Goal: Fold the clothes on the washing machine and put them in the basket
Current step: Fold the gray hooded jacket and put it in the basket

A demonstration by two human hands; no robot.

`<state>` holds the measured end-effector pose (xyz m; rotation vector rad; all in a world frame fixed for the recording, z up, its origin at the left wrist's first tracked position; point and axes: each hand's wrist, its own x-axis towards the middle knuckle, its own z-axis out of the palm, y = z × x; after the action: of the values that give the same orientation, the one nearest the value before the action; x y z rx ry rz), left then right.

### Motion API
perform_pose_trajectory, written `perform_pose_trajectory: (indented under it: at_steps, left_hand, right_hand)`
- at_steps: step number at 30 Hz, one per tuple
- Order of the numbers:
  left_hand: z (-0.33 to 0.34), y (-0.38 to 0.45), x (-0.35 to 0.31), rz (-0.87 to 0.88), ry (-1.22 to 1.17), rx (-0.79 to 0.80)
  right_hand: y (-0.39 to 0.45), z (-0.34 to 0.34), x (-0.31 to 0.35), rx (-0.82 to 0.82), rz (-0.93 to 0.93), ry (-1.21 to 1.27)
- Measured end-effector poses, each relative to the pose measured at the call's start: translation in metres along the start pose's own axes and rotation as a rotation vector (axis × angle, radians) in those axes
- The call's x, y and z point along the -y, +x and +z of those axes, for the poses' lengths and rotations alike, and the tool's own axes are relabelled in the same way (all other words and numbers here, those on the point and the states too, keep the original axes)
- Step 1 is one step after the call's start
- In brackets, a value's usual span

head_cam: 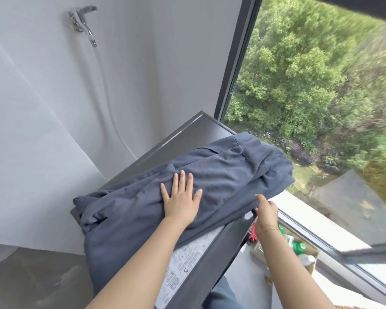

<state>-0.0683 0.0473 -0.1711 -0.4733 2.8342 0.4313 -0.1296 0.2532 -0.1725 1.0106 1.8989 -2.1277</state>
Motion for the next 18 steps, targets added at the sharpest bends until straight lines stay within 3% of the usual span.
perform_pose_trajectory:
  at_steps: [9, 12, 18]
  left_hand:
    - [0.010, 0.009, -0.014, -0.043, 0.132, 0.008]
    - [0.012, 0.010, -0.016, -0.068, 0.119, 0.008]
    - [0.015, 0.013, -0.019, -0.099, 0.131, -0.003]
  right_hand:
    - [0.079, -0.002, 0.059, 0.341, 0.201, 0.255]
    - [0.098, 0.007, 0.074, 0.460, 0.270, 0.231]
    - [0.117, 0.034, 0.109, 0.468, 0.325, 0.020]
